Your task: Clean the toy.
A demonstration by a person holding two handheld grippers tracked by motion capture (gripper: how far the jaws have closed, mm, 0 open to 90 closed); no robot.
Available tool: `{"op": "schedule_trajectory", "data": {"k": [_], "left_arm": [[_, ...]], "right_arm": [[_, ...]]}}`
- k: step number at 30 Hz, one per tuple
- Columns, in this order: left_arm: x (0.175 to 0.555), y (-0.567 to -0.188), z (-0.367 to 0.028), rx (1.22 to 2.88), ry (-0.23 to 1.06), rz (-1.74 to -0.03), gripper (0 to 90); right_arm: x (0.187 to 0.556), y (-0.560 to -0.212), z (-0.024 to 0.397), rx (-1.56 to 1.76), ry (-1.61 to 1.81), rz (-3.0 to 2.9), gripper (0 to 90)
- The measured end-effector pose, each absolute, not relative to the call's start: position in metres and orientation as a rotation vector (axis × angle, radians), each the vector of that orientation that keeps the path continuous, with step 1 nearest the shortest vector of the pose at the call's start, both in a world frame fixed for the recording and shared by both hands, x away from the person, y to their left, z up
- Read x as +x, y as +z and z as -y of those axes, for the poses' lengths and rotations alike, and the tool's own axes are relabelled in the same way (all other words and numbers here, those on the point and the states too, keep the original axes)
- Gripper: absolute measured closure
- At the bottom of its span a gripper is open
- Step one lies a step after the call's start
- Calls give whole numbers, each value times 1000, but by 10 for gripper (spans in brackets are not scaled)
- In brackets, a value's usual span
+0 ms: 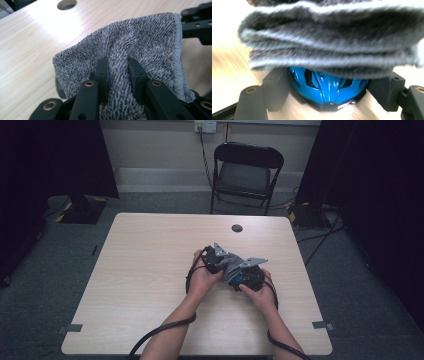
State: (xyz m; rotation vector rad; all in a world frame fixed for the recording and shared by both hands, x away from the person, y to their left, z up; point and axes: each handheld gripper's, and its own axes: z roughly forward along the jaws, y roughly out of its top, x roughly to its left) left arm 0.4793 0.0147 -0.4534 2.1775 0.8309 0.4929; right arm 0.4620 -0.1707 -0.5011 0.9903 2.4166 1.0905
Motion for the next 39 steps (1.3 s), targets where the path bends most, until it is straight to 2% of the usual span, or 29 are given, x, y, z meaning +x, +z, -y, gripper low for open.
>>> {"op": "schedule_trajectory", "data": {"k": [29, 39], "left_arm": [[508, -453, -33, 2157, 520, -942, 728], [511, -454, -41, 2166, 578, -960, 728]], "right_arm": [[462, -501, 171, 990, 1092, -2418, 247], [462, -501, 171, 991, 1092, -2418, 247]]}}
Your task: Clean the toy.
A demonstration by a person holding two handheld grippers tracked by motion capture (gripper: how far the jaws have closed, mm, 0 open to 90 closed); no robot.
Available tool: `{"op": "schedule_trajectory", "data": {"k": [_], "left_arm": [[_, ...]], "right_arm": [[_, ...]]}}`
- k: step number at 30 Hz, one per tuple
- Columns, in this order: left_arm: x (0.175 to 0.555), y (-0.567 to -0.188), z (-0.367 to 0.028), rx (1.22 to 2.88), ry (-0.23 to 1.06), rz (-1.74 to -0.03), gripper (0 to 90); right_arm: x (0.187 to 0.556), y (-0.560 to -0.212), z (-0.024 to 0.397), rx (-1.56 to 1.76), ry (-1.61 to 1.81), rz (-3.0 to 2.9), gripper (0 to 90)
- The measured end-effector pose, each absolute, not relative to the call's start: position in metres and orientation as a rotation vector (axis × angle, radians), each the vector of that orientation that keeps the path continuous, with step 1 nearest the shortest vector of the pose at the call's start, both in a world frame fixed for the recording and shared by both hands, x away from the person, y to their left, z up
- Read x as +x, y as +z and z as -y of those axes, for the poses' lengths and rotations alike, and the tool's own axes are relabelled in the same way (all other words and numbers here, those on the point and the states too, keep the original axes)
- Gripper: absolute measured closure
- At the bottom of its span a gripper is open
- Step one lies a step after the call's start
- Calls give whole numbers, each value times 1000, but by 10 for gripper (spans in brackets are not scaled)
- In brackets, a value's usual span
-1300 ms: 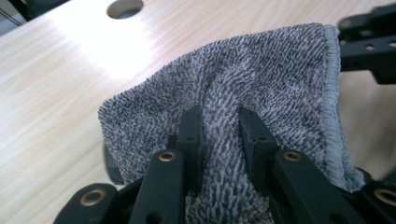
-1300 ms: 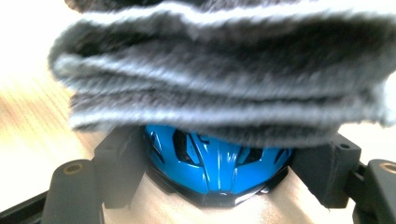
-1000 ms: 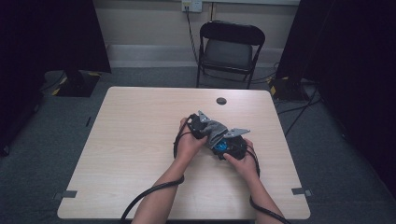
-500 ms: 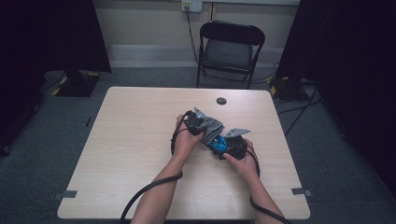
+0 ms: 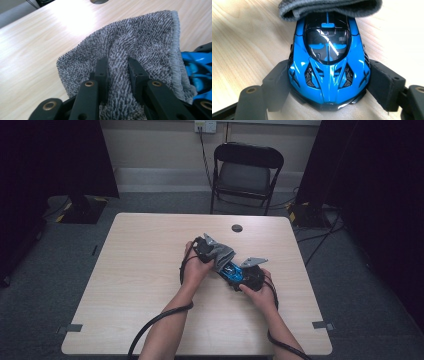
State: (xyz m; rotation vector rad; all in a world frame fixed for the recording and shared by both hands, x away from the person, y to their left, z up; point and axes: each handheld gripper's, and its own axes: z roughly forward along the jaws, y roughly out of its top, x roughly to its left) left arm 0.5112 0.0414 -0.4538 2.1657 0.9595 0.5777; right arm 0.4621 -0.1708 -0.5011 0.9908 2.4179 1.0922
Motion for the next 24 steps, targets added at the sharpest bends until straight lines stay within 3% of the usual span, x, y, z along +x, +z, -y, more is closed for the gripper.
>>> {"op": "schedule_trajectory", "data": {"k": [24], "left_arm": [[515, -454, -67, 2118, 582, -1052, 728]], "right_arm": [[462, -501, 171, 992, 1093, -2417, 247]]}}
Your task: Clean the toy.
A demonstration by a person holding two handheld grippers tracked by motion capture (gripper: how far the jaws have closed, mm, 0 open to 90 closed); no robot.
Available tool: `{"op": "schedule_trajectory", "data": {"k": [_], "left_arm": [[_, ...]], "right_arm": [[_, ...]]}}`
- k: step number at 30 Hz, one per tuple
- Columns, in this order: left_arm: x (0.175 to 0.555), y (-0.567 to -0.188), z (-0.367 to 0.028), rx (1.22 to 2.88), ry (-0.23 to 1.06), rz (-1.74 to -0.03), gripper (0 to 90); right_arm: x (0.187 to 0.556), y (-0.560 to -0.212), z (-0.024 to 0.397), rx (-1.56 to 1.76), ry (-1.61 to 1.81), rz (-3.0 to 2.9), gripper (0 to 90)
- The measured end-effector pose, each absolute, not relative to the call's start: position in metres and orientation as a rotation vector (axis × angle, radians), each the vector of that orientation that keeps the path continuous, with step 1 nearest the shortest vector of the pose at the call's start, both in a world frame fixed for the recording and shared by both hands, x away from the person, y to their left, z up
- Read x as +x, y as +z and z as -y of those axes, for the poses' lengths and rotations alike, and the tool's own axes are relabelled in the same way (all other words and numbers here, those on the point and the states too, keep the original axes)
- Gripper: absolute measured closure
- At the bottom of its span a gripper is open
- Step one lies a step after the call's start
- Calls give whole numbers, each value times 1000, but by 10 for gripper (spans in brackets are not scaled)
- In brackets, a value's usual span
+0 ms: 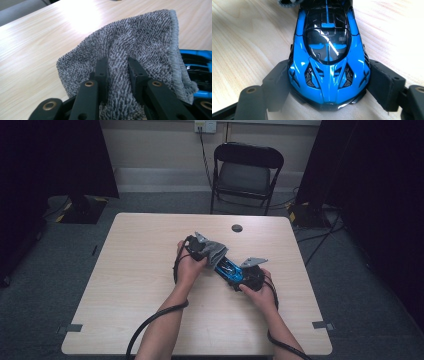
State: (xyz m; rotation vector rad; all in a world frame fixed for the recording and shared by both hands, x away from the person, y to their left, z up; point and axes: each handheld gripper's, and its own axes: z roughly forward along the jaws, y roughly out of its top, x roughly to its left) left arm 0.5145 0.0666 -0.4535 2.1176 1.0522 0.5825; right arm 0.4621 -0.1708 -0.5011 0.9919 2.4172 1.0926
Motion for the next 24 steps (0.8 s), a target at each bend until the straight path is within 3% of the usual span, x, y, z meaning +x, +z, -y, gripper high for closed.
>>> {"op": "schedule_trajectory", "data": {"k": [14, 24], "left_arm": [[511, -456, -95, 2095, 580, -1107, 729], [484, -446, -122, 2056, 571, -1057, 729]], "right_arm": [[462, -501, 171, 991, 1093, -2417, 247], [462, -501, 171, 992, 1090, -2419, 246]]}}
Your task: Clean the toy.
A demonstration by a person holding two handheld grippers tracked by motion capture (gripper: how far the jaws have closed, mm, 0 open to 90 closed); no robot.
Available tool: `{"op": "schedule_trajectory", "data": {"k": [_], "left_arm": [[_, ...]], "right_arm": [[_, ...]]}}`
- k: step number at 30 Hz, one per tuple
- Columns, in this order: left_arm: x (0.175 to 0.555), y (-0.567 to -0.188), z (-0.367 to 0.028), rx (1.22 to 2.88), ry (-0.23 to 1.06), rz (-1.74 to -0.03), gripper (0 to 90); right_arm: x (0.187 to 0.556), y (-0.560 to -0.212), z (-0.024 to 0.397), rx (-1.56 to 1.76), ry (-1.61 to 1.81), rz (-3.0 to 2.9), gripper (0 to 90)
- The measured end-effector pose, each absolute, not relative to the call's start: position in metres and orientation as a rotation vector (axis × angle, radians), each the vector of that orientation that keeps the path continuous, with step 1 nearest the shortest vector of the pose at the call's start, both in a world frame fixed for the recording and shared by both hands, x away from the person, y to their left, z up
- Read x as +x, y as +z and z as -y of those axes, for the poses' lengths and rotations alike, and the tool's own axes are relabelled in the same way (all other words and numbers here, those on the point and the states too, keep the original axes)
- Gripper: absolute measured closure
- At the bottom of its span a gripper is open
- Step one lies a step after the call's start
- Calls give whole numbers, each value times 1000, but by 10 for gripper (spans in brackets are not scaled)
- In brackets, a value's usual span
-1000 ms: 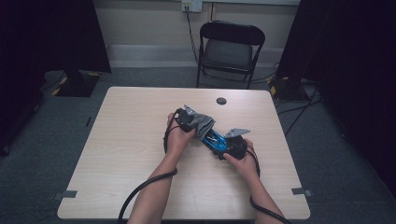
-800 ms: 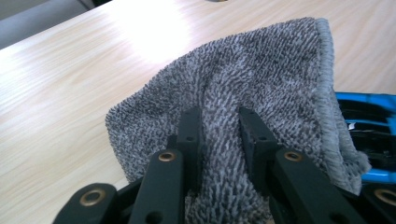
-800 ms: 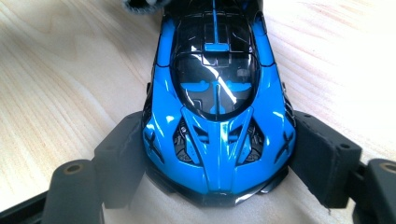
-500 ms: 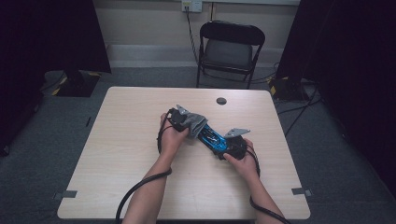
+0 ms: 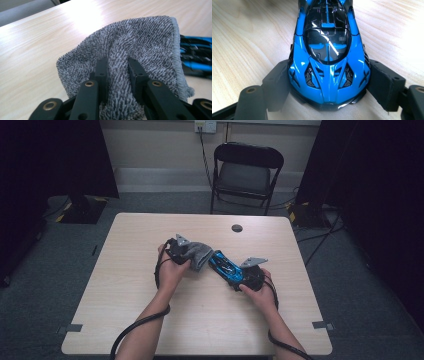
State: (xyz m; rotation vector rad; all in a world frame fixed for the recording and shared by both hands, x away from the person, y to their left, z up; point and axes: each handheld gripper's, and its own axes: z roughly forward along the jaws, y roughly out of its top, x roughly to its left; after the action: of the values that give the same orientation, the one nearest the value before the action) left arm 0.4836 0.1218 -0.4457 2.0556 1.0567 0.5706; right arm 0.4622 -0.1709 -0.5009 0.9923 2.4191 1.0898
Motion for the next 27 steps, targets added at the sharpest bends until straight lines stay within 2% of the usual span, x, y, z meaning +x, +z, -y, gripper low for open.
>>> {"op": "schedule_trajectory", "data": {"k": [12, 19, 24, 27], "left_arm": [[443, -452, -135, 2071, 497, -938, 728], [433, -461, -134, 2078, 472, -920, 727], [426, -466, -124, 2104, 461, -886, 727], [422, -468, -120, 2109, 443, -864, 727]], "right_arm": [[459, -499, 175, 1012, 1127, -2400, 202], [456, -484, 179, 1001, 1201, -2353, 203], [465, -469, 171, 1015, 1223, -2329, 255], [473, -466, 163, 986, 1191, -2340, 330]]}}
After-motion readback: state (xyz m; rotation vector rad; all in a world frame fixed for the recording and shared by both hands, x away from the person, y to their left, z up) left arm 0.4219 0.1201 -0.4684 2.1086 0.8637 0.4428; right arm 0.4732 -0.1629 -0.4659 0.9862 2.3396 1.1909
